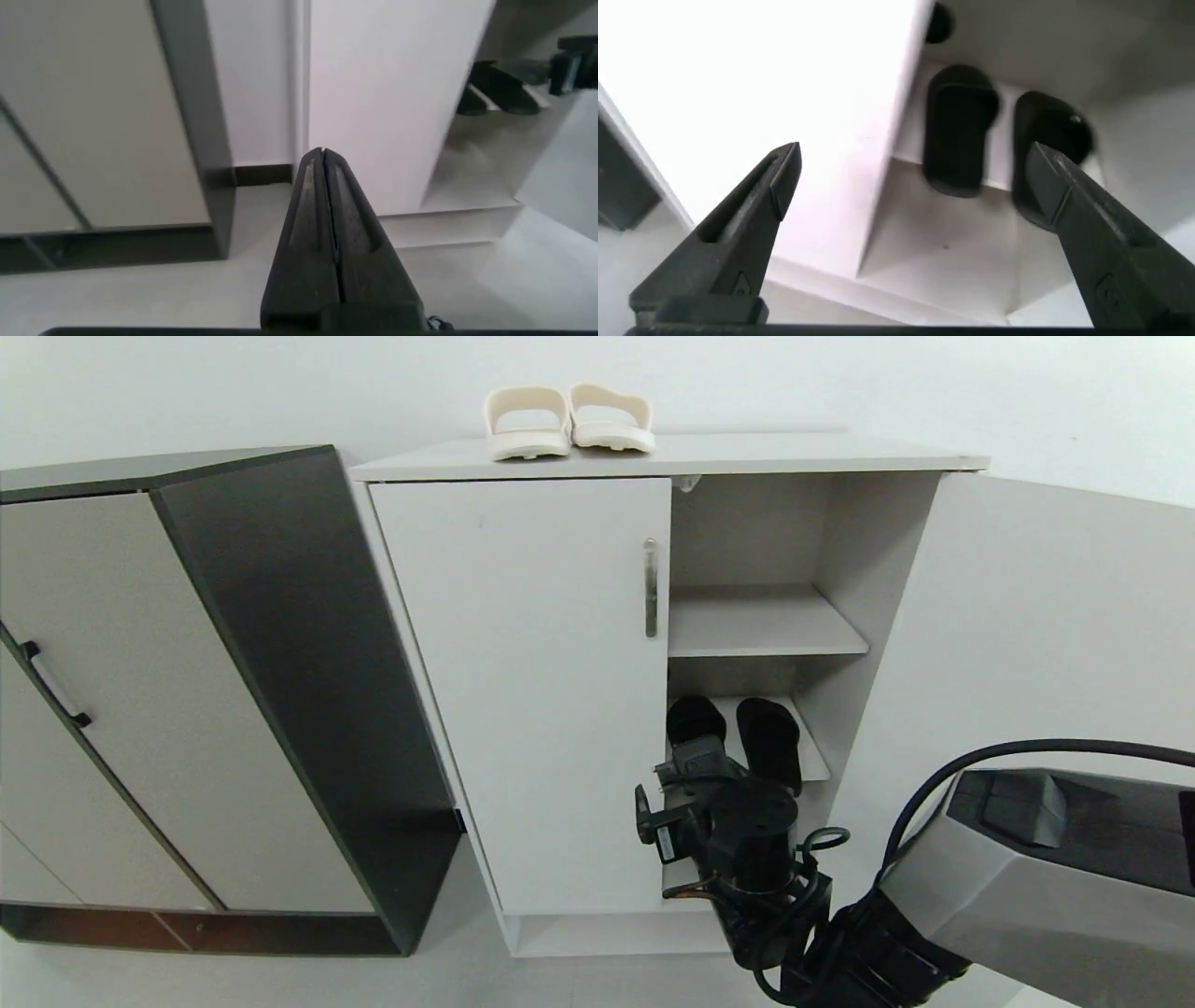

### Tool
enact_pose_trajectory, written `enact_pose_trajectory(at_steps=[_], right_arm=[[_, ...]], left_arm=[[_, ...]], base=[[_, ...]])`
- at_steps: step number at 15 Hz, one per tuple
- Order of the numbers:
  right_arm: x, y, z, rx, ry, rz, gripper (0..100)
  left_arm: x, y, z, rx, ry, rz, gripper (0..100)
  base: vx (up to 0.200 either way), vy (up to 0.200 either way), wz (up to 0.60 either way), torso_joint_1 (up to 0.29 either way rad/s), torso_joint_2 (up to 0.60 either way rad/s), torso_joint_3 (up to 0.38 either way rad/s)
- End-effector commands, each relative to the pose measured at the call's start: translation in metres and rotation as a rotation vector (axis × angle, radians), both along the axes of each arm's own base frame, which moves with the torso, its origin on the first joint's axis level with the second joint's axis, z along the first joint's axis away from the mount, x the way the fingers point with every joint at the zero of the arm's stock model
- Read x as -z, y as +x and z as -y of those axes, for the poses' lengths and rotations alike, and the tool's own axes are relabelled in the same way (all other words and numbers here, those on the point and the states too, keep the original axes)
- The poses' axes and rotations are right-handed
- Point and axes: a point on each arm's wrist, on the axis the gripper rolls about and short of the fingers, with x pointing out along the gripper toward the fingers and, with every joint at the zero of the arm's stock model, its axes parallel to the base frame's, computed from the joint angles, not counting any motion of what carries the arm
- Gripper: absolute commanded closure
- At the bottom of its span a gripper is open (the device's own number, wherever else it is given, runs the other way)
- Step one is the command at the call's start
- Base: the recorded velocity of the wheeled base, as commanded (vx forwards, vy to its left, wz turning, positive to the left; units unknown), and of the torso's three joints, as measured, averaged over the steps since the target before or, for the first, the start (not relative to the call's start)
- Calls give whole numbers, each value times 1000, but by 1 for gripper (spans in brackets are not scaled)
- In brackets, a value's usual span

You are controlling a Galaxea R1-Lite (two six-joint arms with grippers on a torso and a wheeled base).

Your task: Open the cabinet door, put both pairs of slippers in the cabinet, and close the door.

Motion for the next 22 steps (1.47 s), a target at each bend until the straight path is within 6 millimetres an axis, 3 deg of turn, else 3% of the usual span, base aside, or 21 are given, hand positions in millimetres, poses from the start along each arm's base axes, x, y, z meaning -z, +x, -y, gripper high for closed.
enact_pose_trajectory(at_steps=[1, 8, 16, 22], right_arm=[[0, -2, 2, -2, -4, -2, 0], [-5, 0, 8, -34, 15, 12, 0], [-1, 7, 22, -42, -18, 26, 0], [4, 7, 22, -48, -17, 31, 0]], left_arm=[[0, 0, 0, 0, 0, -2, 100], [0, 0, 0, -1, -7, -2, 100], [0, 0, 0, -4, -8, -2, 100], [0, 0, 0, -6, -13, -2, 100]], base=[[0, 200, 0, 2, 7, 7], [0, 200, 0, 3, 0, 2], [0, 0, 0, 0, 0, 0], [0, 0, 0, 0, 0, 0]])
